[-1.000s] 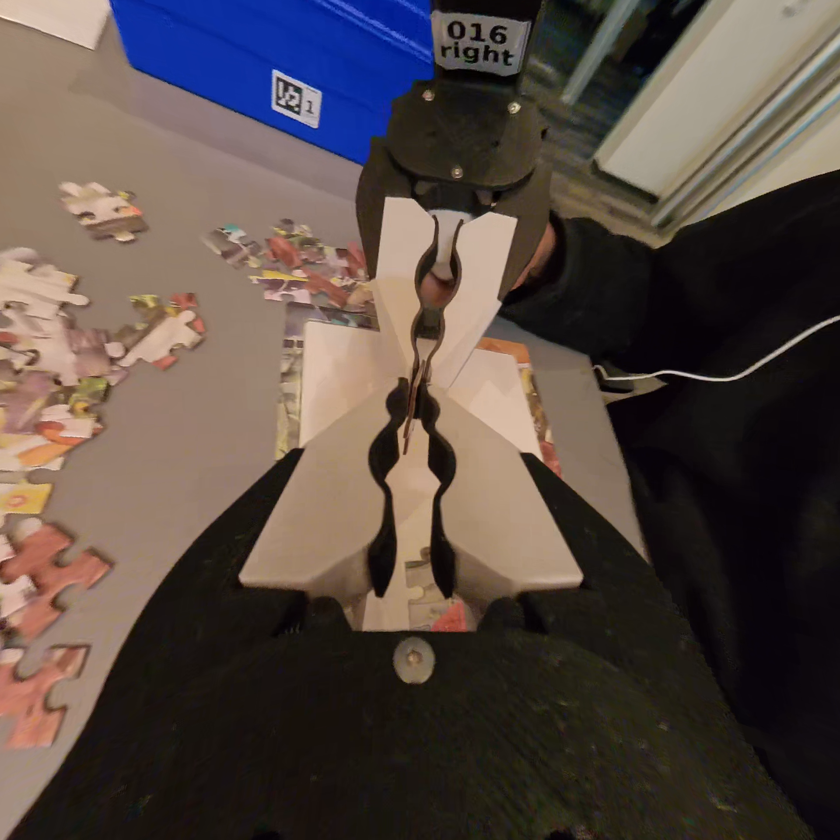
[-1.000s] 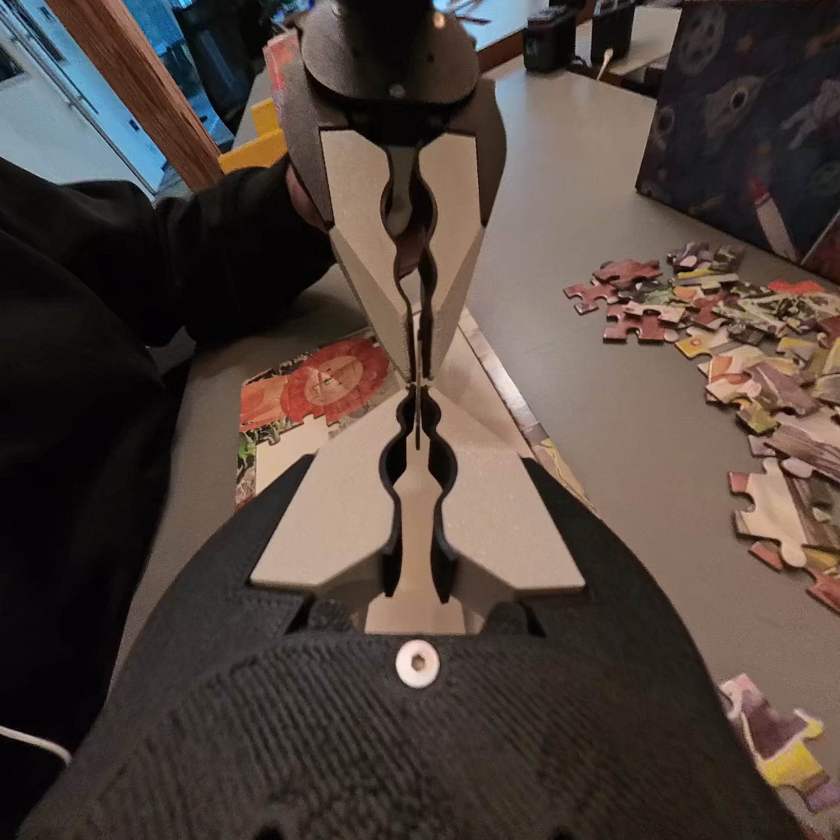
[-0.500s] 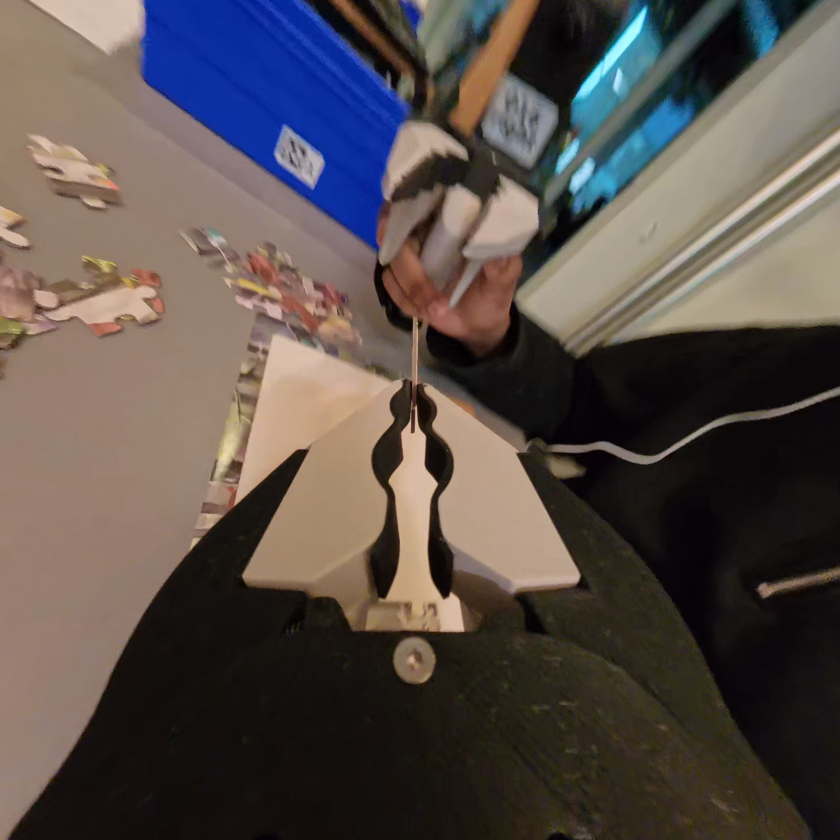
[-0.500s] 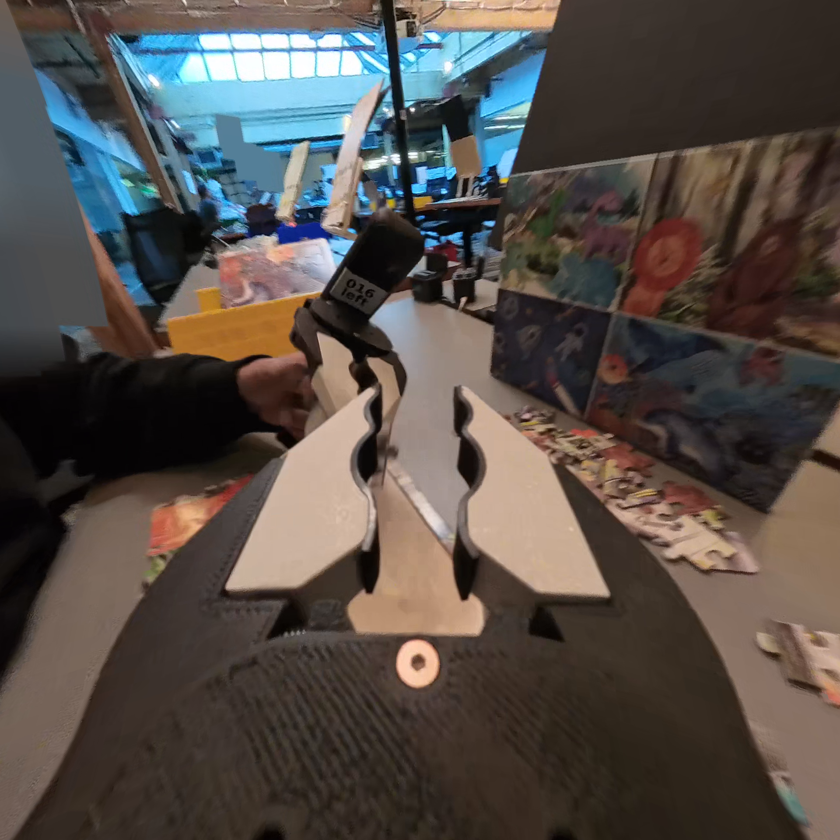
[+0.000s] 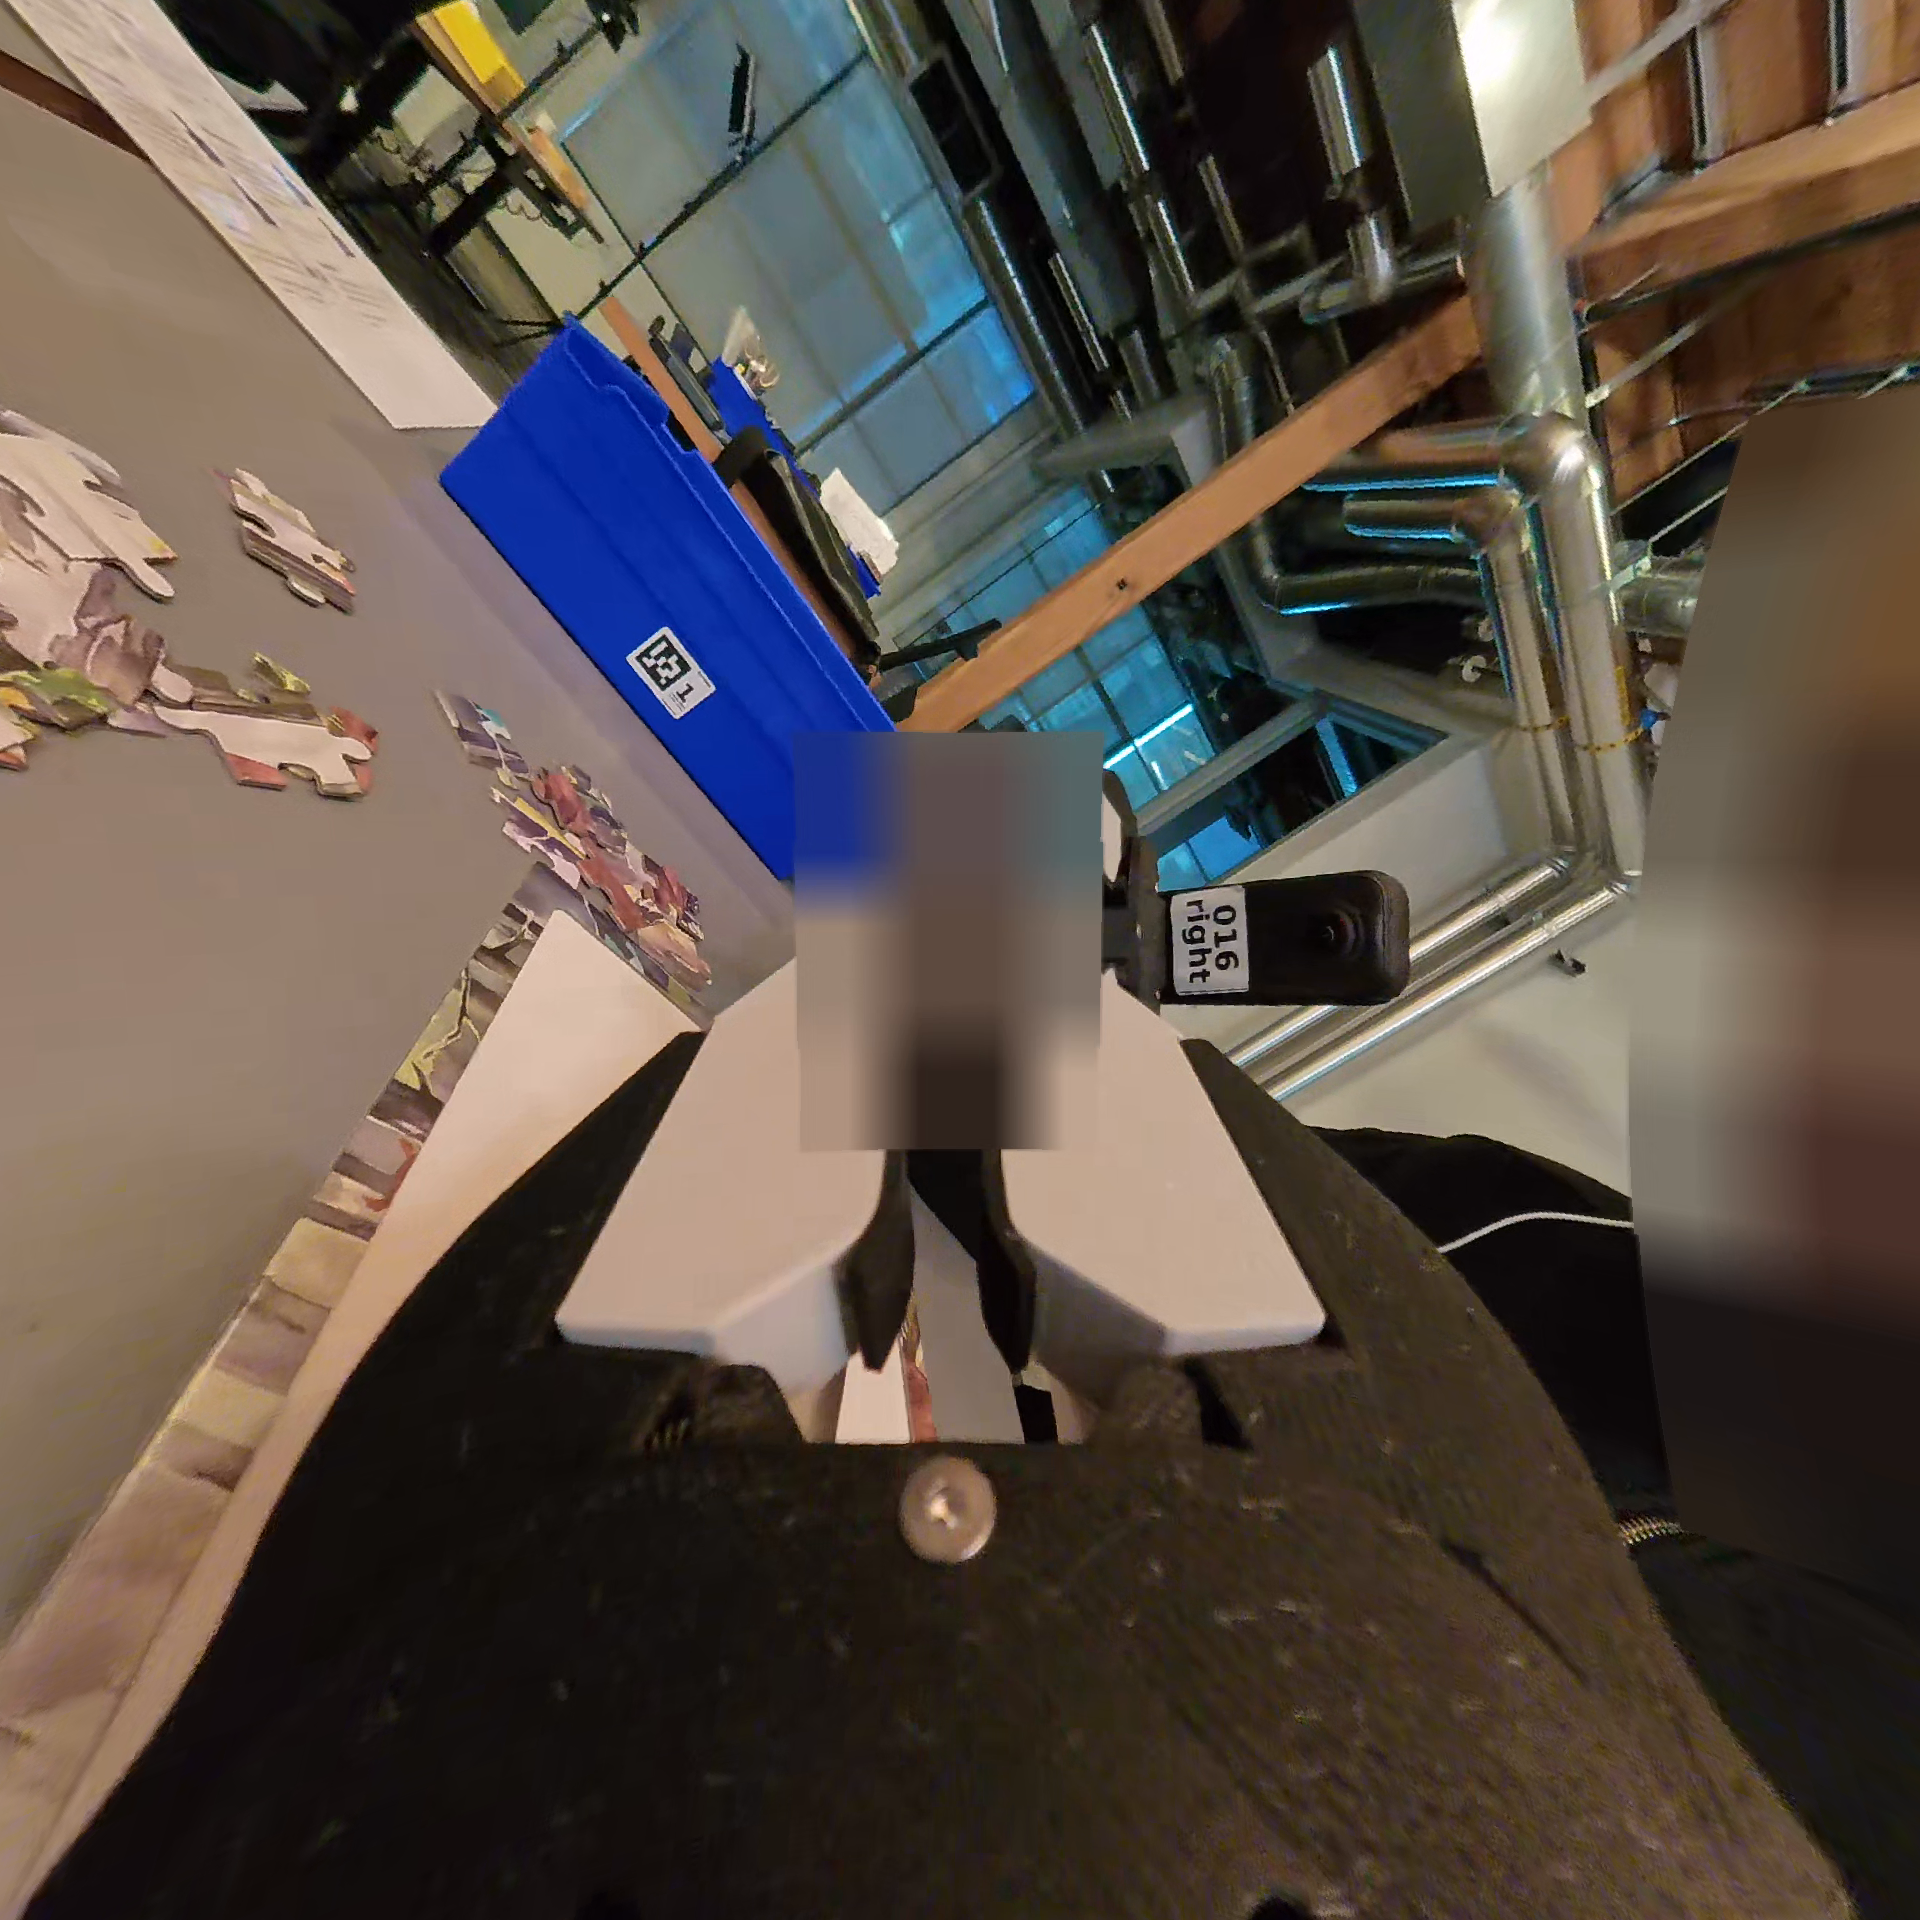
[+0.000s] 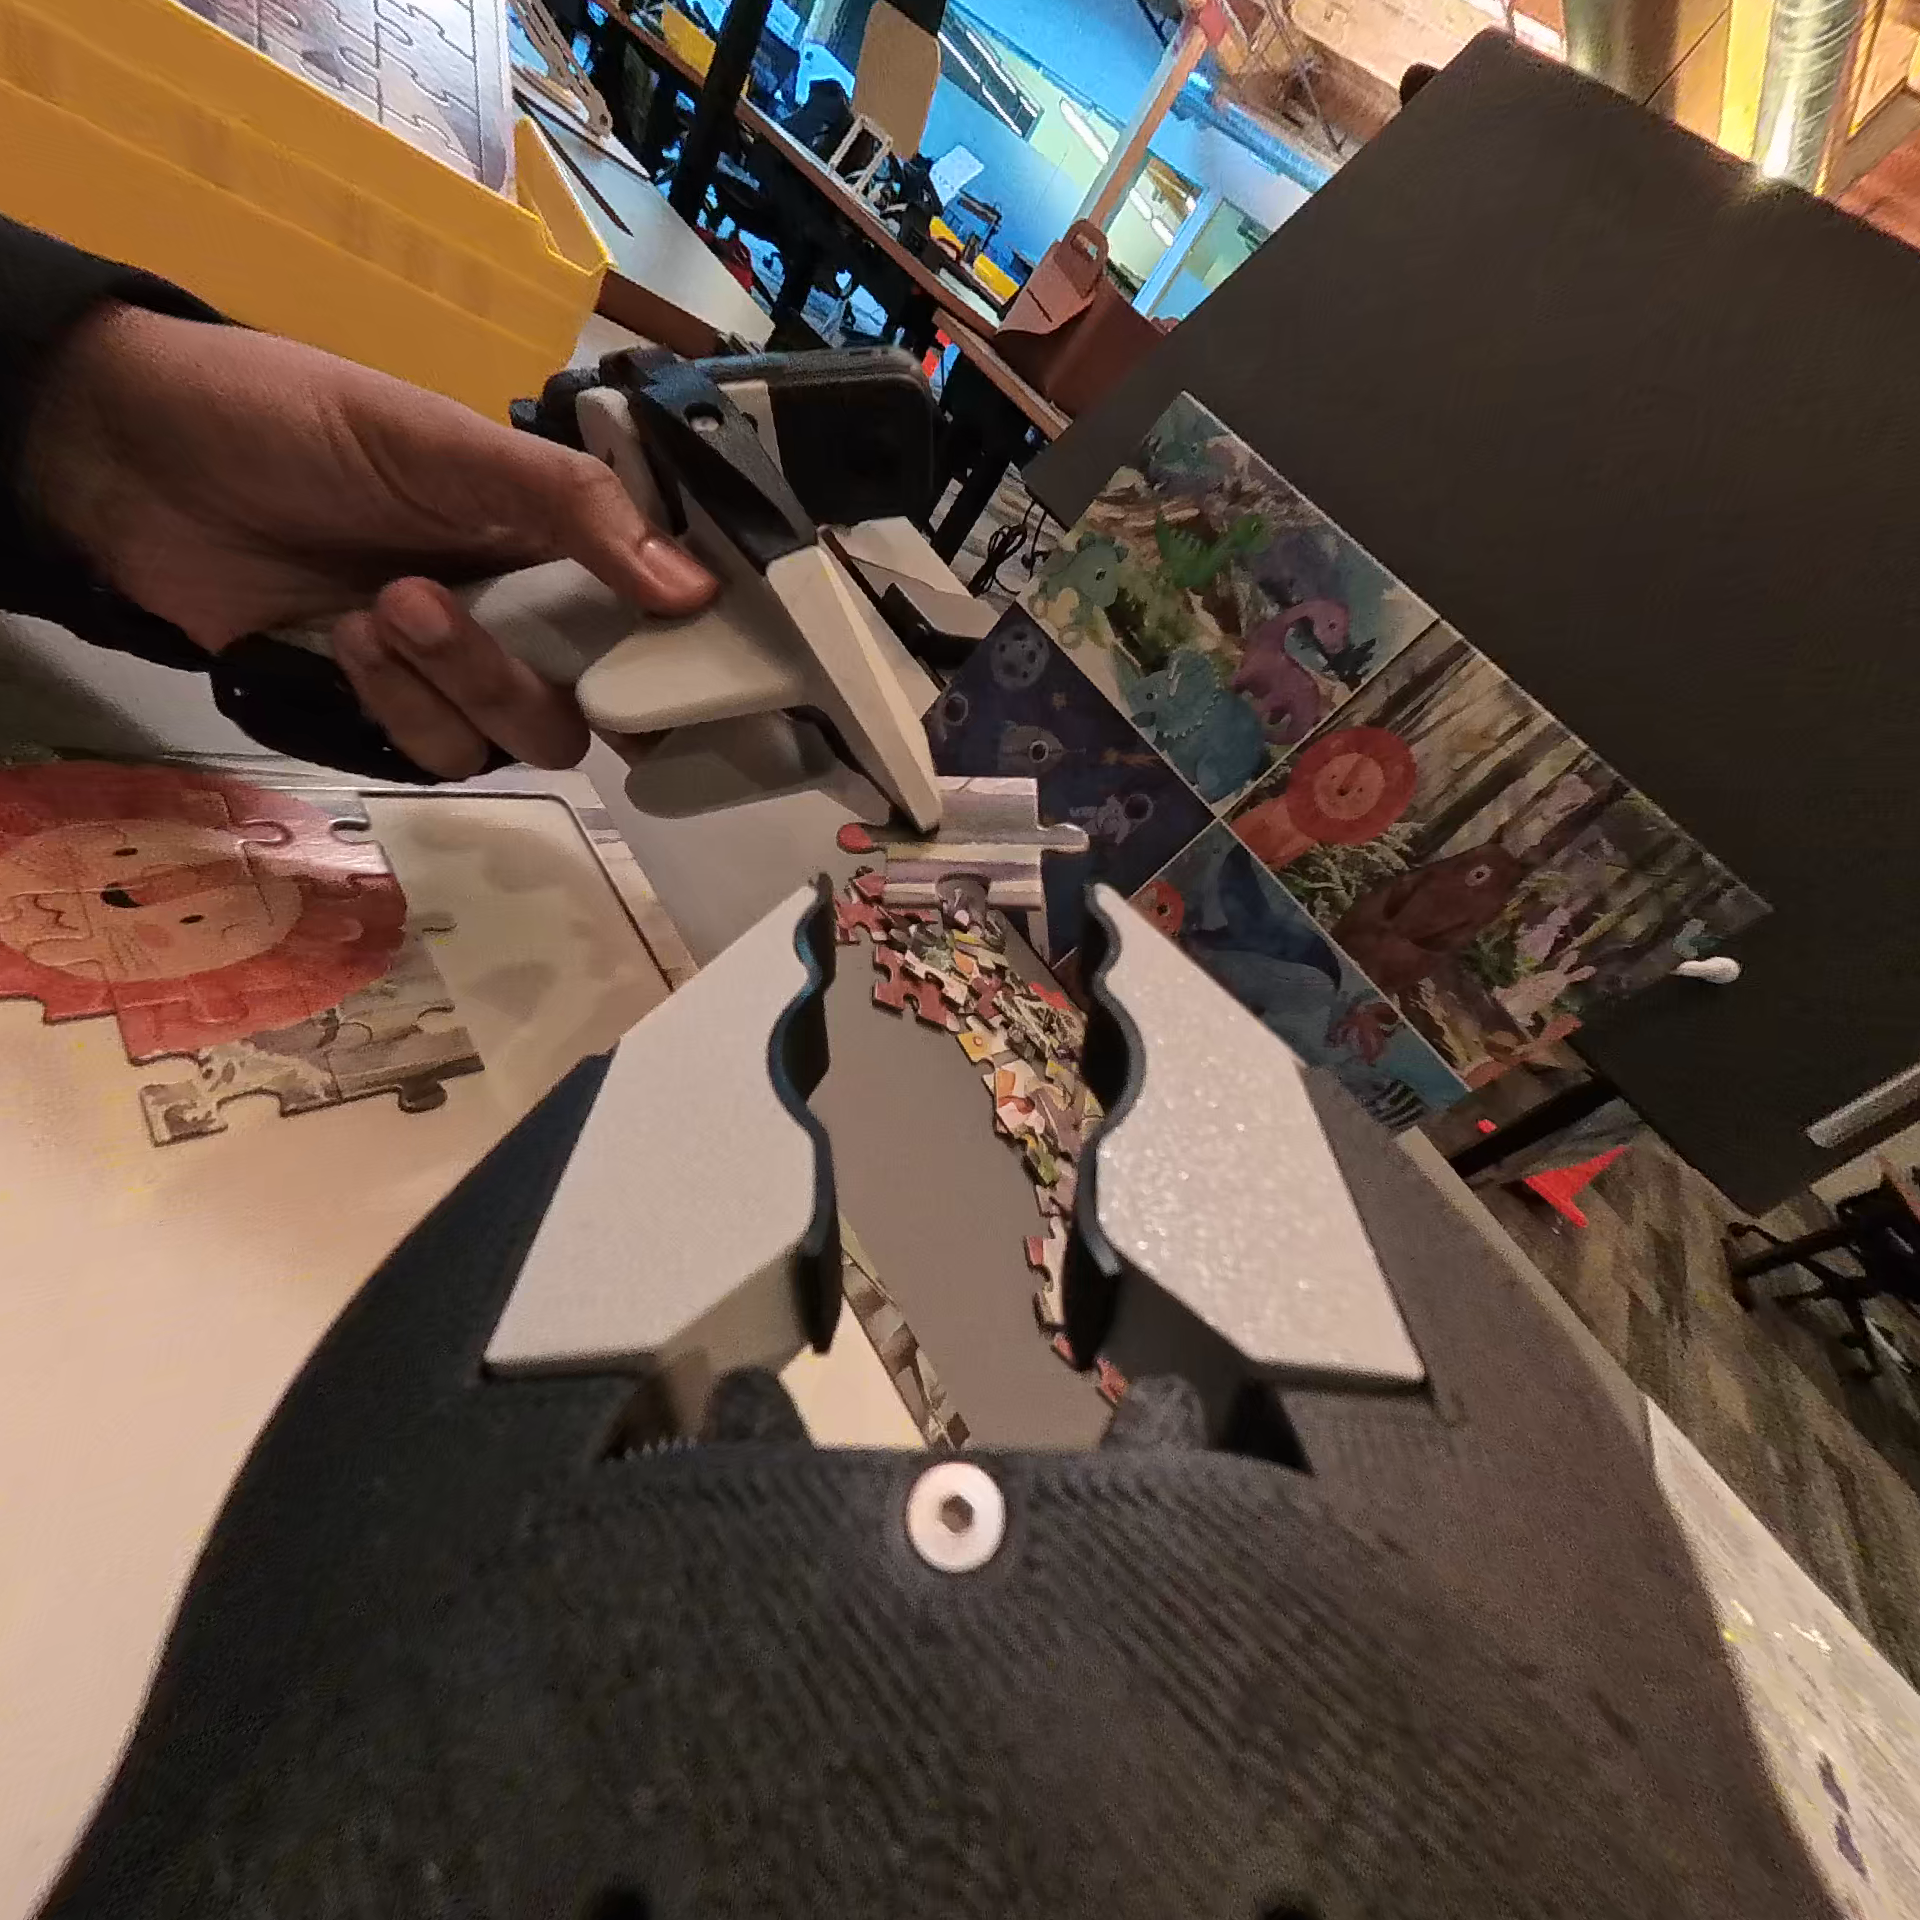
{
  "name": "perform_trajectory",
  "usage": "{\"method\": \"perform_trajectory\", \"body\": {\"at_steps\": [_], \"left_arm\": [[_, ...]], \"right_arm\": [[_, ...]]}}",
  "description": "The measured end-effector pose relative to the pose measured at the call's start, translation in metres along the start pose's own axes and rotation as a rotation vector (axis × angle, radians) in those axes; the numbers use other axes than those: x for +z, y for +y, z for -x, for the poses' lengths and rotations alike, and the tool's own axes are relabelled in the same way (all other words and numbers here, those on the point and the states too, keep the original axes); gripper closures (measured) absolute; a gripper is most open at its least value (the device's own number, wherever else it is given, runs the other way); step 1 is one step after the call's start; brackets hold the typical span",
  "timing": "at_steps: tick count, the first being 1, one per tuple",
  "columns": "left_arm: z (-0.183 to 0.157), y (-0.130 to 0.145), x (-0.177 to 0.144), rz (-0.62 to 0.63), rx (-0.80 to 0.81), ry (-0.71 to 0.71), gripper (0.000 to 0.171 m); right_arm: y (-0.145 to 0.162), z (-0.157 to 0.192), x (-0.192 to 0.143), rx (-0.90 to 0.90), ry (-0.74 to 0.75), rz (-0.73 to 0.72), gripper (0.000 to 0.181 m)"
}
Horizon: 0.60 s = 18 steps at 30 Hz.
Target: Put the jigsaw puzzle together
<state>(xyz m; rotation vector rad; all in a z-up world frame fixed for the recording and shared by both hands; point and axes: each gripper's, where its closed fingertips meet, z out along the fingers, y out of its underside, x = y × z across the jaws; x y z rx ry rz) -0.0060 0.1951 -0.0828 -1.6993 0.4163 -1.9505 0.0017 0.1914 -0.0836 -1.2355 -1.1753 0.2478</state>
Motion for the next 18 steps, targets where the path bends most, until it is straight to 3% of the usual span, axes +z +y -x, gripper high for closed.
{"method": "perform_trajectory", "body": {"at_steps": [4, 9, 11, 14, 18], "left_arm": [[-0.004, 0.009, 0.006, 0.023, 0.000, 0.004, 0.171], [-0.009, 0.014, 0.006, 0.045, 0.017, -0.001, 0.171], [-0.006, 0.015, 0.002, 0.064, 0.031, -0.038, 0.158], [-0.008, 0.004, -0.019, 0.048, 0.083, -0.099, 0.137], [-0.002, -0.001, -0.070, 0.079, 0.297, -0.358, 0.146]], "right_arm": [[-0.001, 0.003, 0.000, 0.021, -0.025, -0.018, 0.151], [-0.005, 0.005, -0.003, 0.019, -0.041, -0.037, 0.152], [-0.005, 0.005, -0.003, -0.003, -0.030, -0.036, 0.152], [-0.001, 0.010, -0.001, -0.013, -0.055, -0.023, 0.152], [0.008, 0.036, 0.013, 0.038, -0.176, 0.014, 0.152]]}}
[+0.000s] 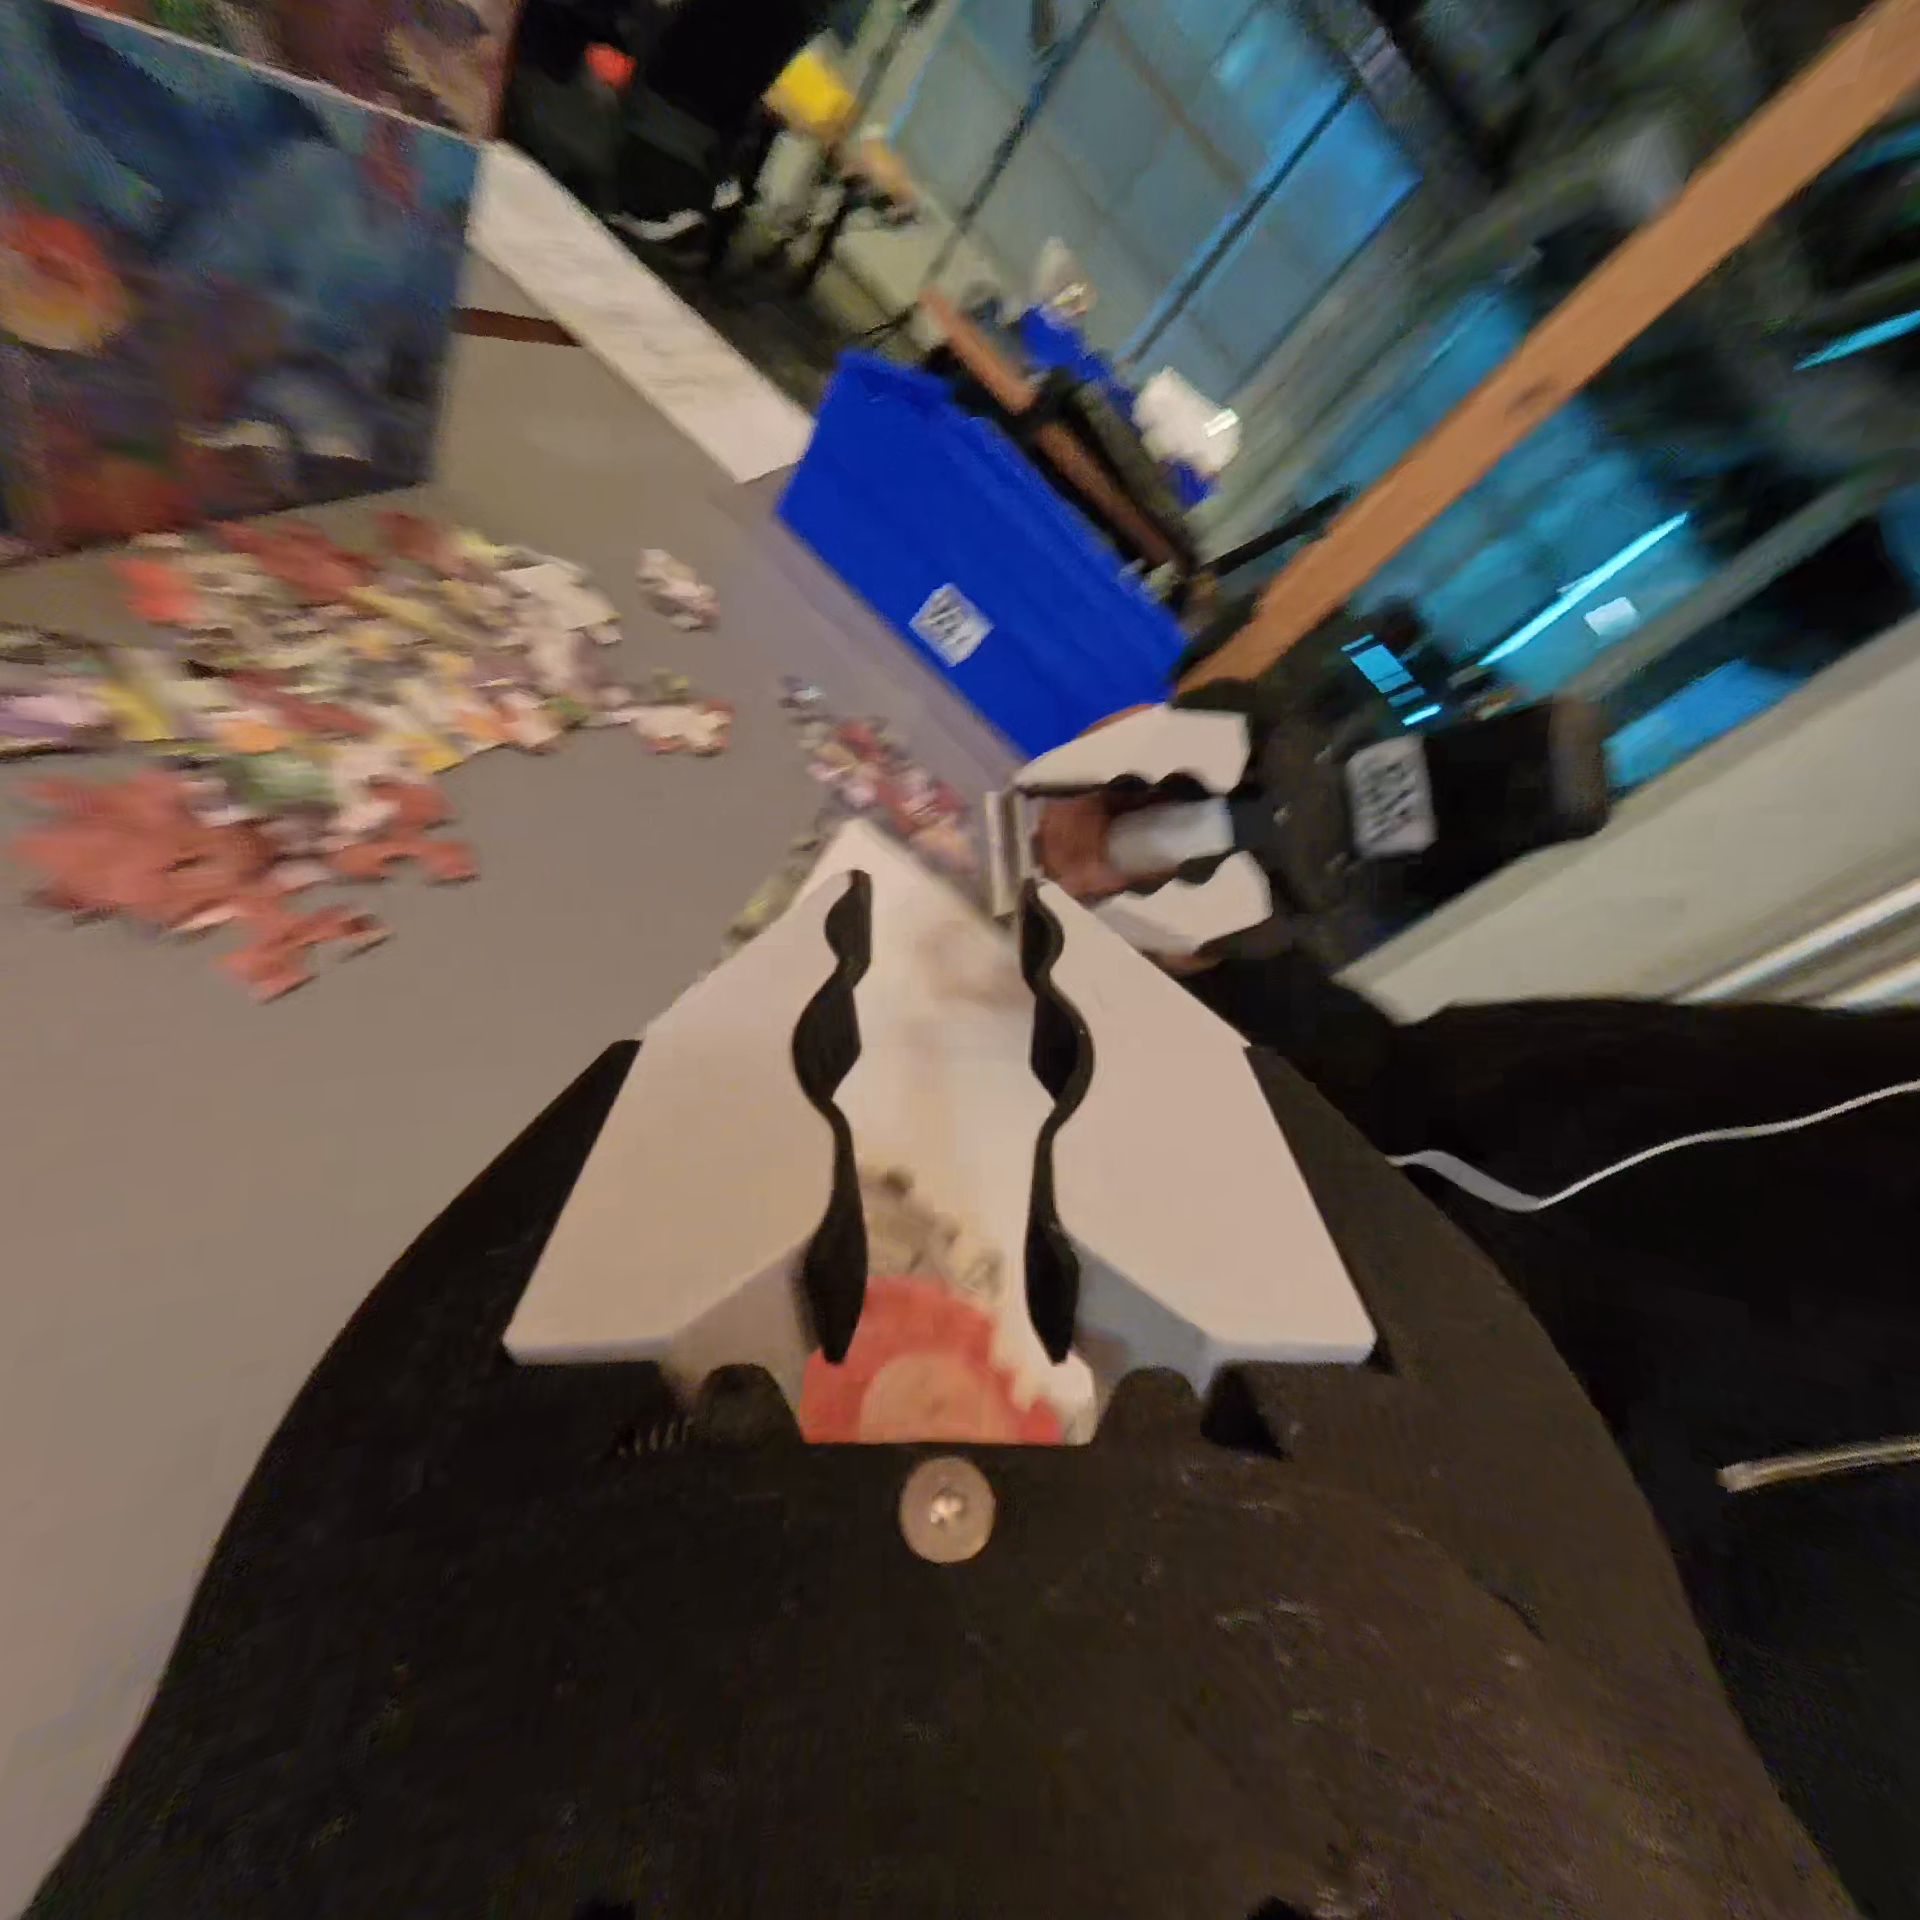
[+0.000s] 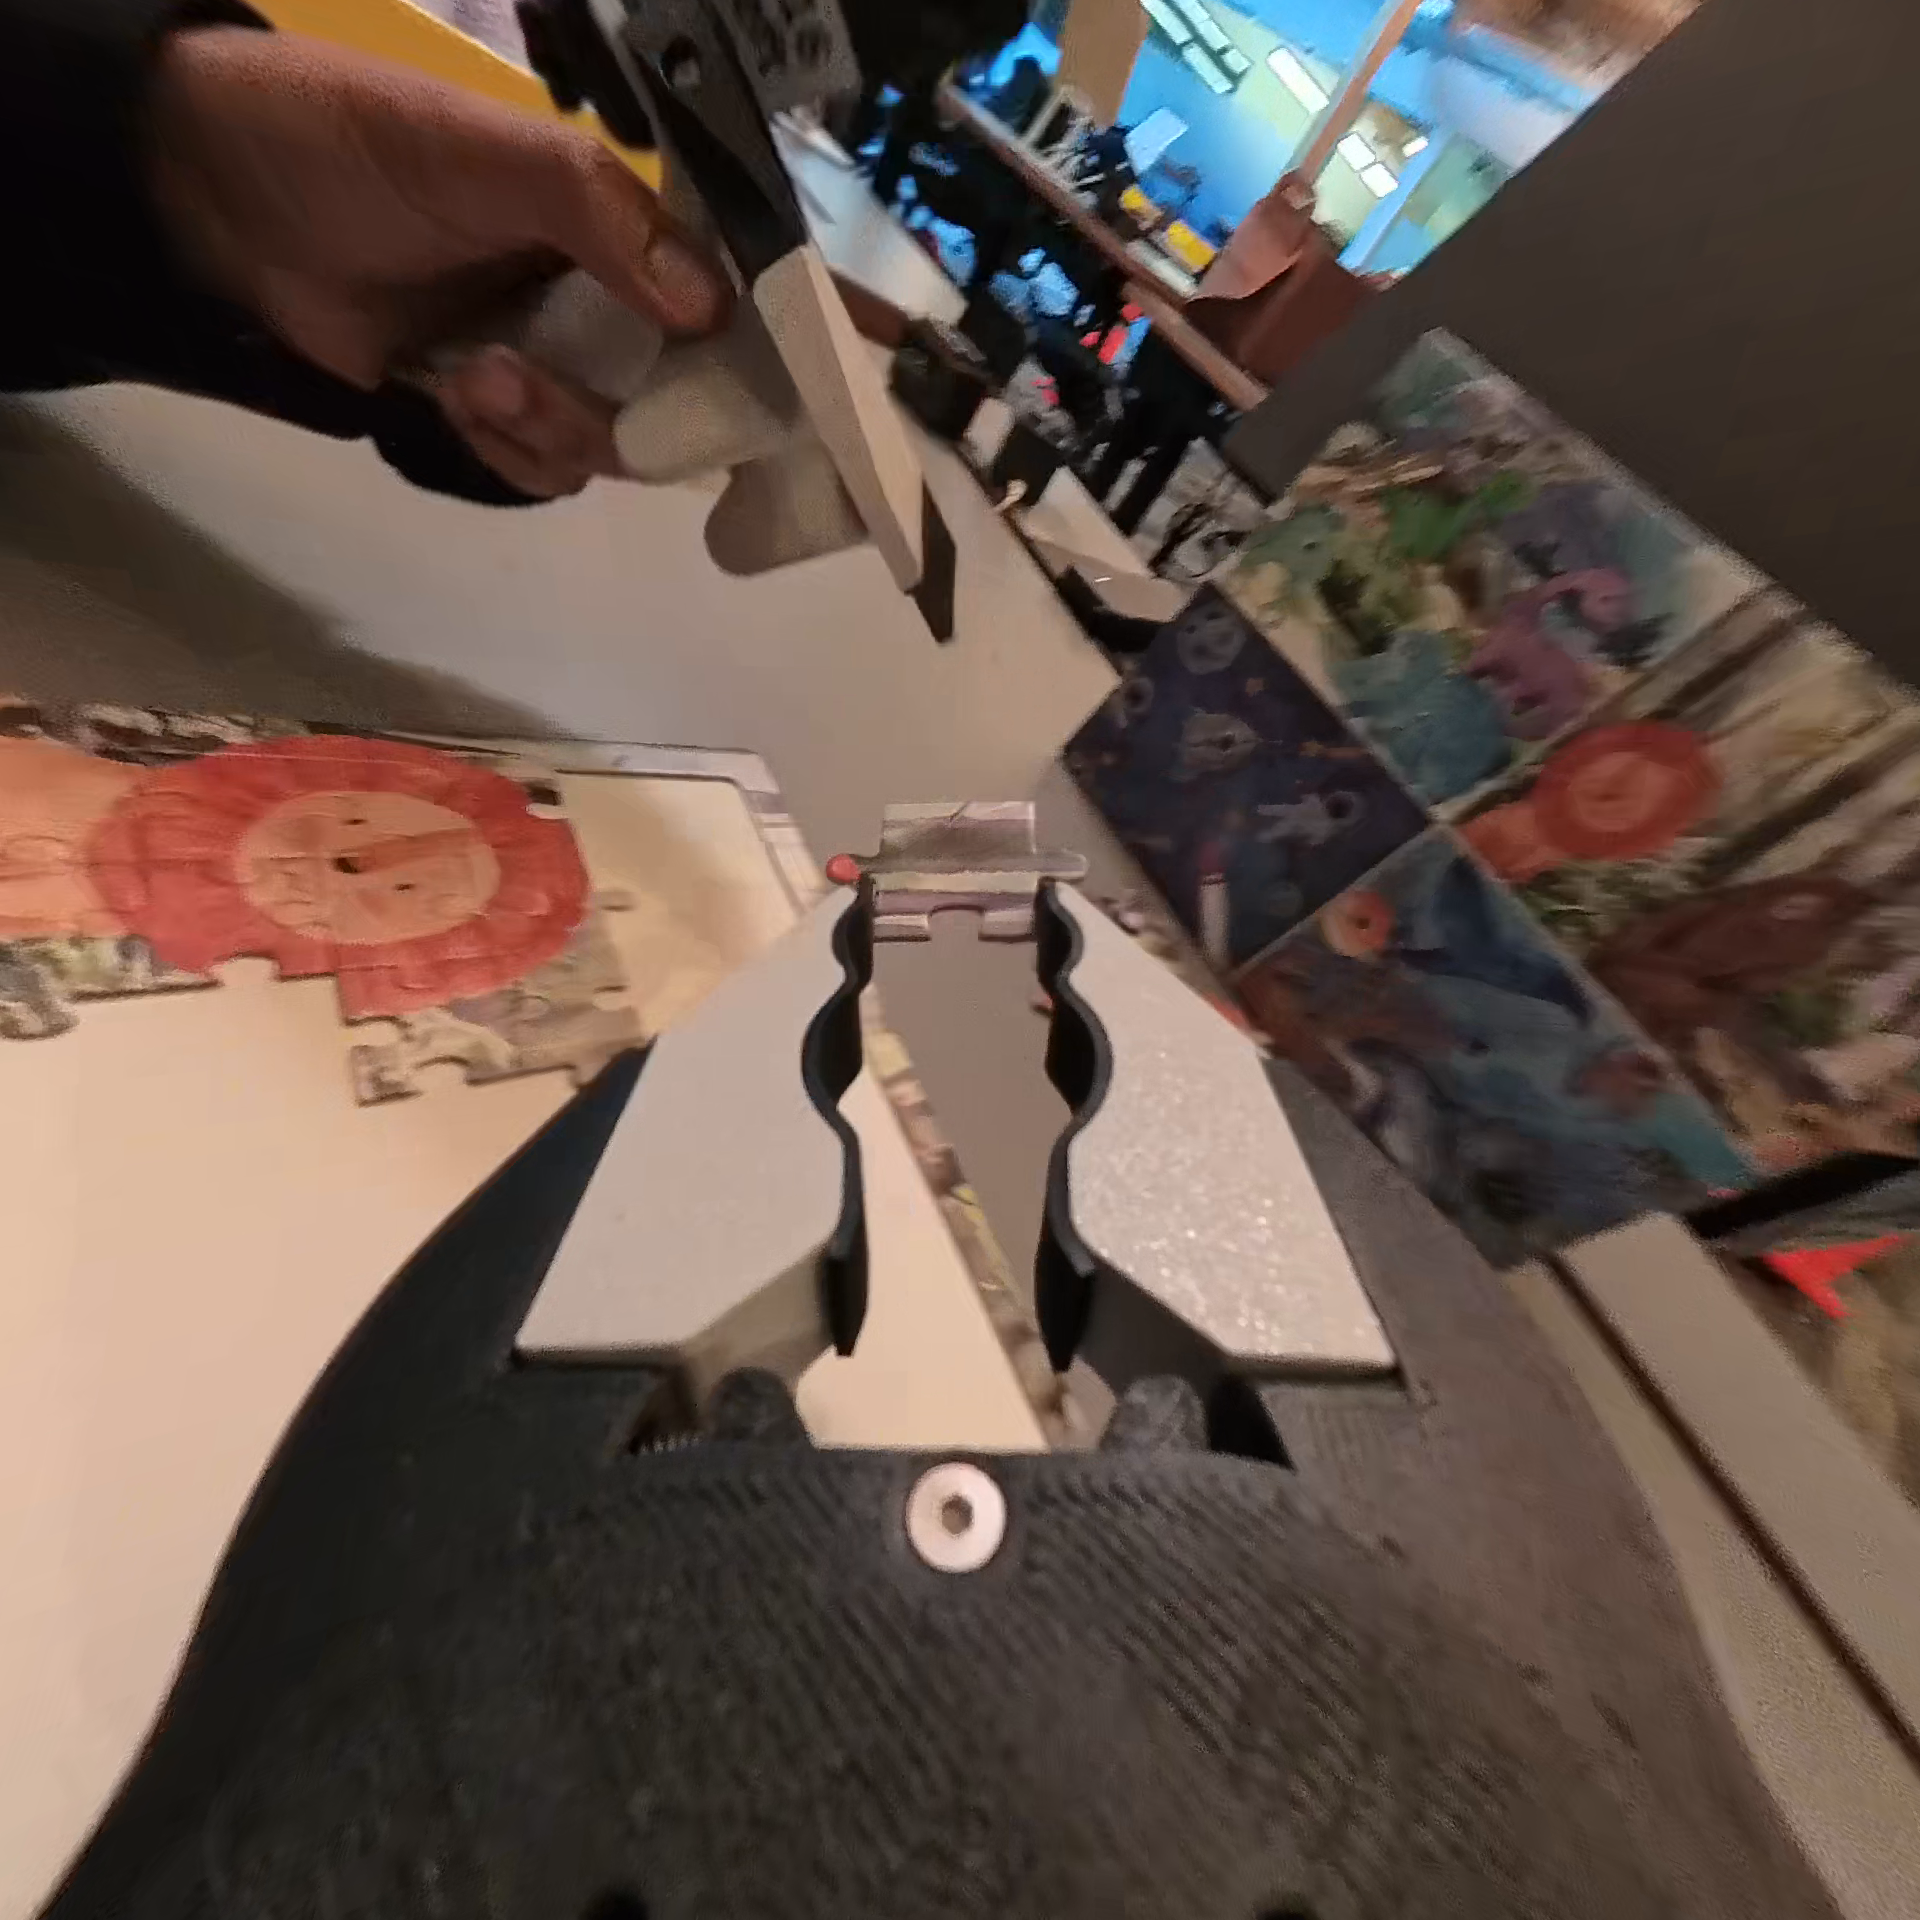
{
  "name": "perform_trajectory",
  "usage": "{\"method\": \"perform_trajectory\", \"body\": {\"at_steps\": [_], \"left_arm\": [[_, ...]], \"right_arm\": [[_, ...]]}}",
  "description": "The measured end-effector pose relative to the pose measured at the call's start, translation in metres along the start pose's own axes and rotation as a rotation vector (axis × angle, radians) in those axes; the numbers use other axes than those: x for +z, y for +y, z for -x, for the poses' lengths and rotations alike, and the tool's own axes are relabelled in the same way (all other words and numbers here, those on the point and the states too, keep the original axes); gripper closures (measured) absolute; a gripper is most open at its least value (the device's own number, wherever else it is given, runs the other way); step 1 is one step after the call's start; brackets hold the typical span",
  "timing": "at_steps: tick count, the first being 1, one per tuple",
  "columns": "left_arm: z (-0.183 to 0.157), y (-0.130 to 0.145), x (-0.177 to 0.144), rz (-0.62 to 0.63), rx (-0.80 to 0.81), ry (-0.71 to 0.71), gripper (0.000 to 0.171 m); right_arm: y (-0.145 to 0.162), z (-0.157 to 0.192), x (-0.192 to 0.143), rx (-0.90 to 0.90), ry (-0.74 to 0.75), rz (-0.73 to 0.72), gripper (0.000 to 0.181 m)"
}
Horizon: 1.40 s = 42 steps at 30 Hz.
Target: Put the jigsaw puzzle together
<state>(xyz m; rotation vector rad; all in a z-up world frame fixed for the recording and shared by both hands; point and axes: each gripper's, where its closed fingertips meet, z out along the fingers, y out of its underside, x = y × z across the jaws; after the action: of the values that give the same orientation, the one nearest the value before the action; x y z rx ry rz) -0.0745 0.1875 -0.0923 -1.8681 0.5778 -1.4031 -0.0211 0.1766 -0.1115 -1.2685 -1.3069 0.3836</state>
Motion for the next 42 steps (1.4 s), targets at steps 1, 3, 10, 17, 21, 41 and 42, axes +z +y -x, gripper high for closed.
{"method": "perform_trajectory", "body": {"at_steps": [1, 3, 10, 17, 21, 41, 42], "left_arm": [[0.007, 0.008, -0.011, 0.036, 0.054, -0.076, 0.151], [0.023, 0.027, -0.032, 0.105, 0.111, -0.222, 0.155], [0.054, 0.094, -0.057, 0.323, 0.107, -0.394, 0.165], [0.062, 0.097, -0.065, 0.330, 0.236, -0.483, 0.171], [0.062, 0.103, -0.062, 0.334, 0.243, -0.448, 0.171], [0.060, 0.108, -0.057, 0.360, 0.282, -0.435, 0.171], [0.060, 0.109, -0.057, 0.364, 0.280, -0.437, 0.171]], "right_arm": [[0.002, 0.009, 0.007, 0.032, -0.048, 0.008, 0.152], [0.004, 0.028, 0.022, 0.091, -0.154, 0.035, 0.151], [0.011, 0.073, 0.076, 0.121, -0.430, 0.224, 0.151], [0.012, 0.095, 0.096, 0.127, -0.550, 0.225, 0.151], [0.021, 0.102, 0.096, 0.105, -0.566, 0.233, 0.151], [0.030, 0.099, 0.096, 0.176, -0.606, 0.283, 0.140], [0.029, 0.098, 0.095, 0.197, -0.610, 0.281, 0.140]]}}
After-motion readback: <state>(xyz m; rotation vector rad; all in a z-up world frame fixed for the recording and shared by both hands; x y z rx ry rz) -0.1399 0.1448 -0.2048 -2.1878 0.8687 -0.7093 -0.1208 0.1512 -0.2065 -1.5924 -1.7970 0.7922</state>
